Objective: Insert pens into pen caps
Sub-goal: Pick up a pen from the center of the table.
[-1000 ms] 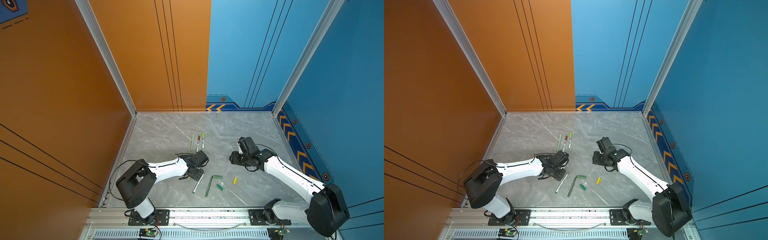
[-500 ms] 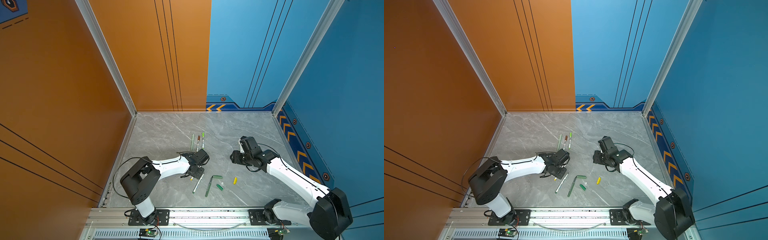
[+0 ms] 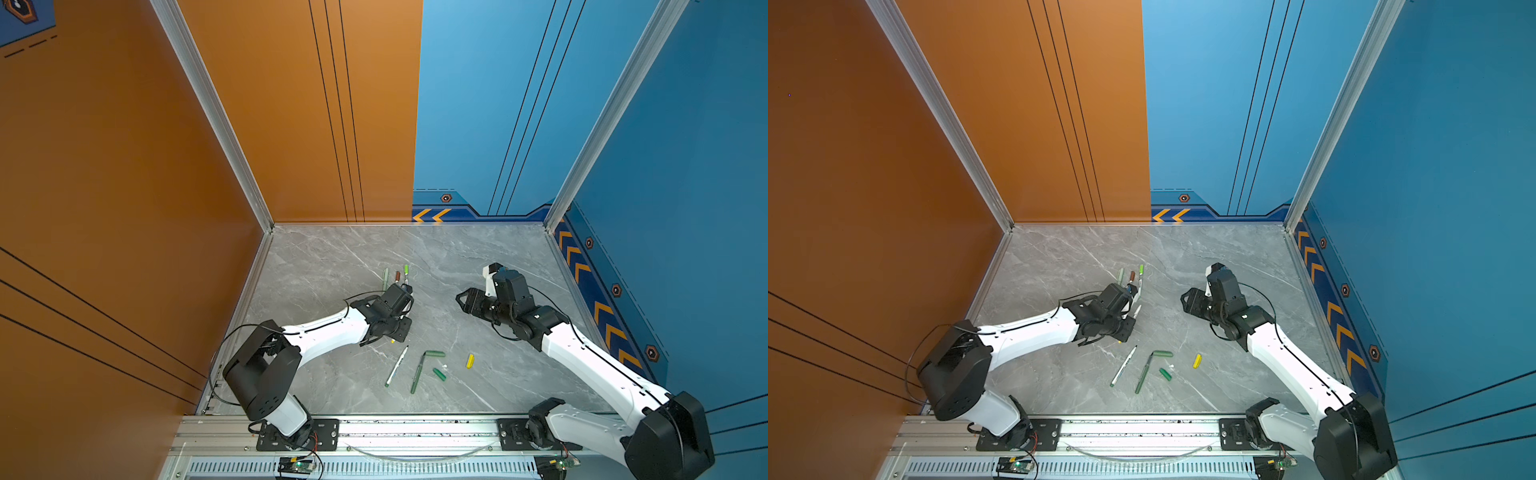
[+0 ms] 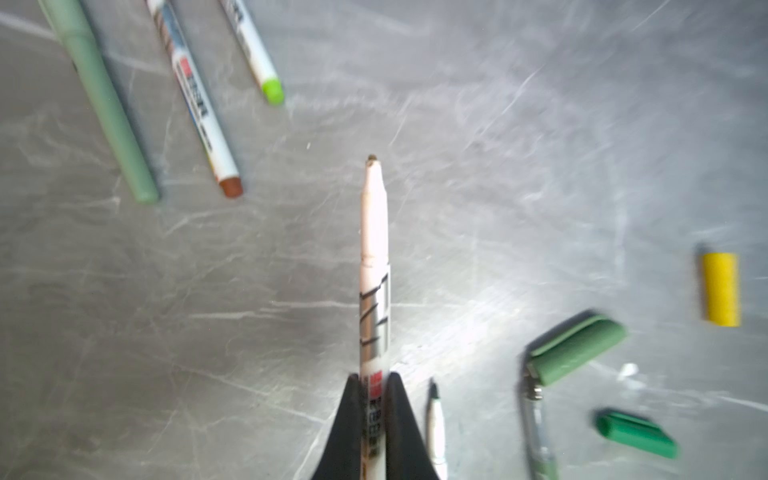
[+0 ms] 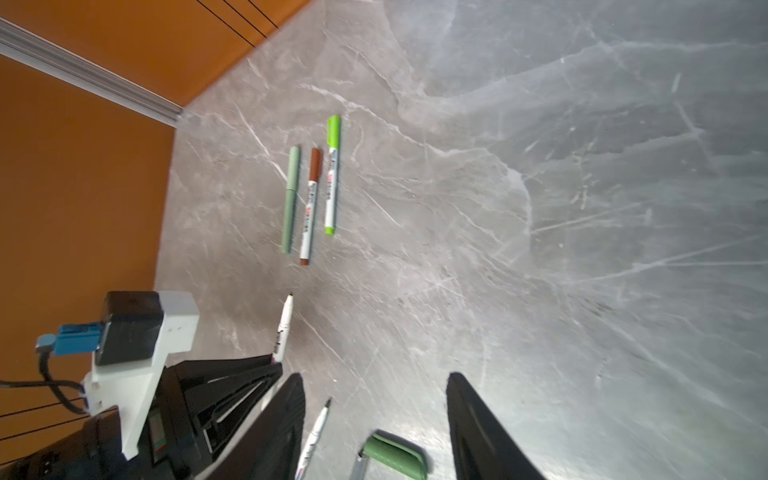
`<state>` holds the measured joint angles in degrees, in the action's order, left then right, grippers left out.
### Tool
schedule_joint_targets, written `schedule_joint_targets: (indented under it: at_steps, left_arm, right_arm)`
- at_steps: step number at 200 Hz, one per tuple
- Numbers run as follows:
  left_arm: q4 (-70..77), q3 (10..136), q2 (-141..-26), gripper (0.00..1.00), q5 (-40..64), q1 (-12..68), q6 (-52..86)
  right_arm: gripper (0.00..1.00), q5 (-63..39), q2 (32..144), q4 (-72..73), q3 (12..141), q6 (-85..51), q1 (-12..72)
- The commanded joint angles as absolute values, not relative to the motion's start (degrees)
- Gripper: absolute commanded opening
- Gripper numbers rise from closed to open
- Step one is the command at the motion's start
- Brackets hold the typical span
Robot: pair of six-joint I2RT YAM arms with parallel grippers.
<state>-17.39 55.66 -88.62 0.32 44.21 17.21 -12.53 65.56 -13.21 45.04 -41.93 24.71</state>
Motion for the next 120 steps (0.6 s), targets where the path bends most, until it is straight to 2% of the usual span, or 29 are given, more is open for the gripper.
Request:
schedule_joint_targets:
  at_steps: [1, 32, 72, 92, 120]
  left_arm:
    - [-11.4, 56.5, -85.9, 0.0, 9.8, 43.7, 19.5]
    - [-3.9, 53.8, -84.2, 0.0, 15.9, 43.6, 24.5]
    - [2.2, 50.0, -81.3, 0.0, 16.6, 43.7, 28.4]
    - [2.6, 49.8, -80.9, 0.0, 16.8, 43.9, 28.4]
    - [2.6, 49.8, -81.0, 0.0, 16.2, 43.8, 28.5]
  right_arm:
    - [0.58, -18.3, 67.7, -1.7, 45.2, -45.7, 25.7]
    - [0.6, -19.7, 73.1, 1.1, 48.2, -44.9, 29.3]
    - [0.59, -18.5, 78.7, 1.2, 50.5, -44.0, 32.5]
    - [0.54, -18.1, 80.7, 1.4, 51.5, -43.8, 33.5]
    - [0.38, -17.5, 82.1, 1.0, 52.7, -43.7, 34.7]
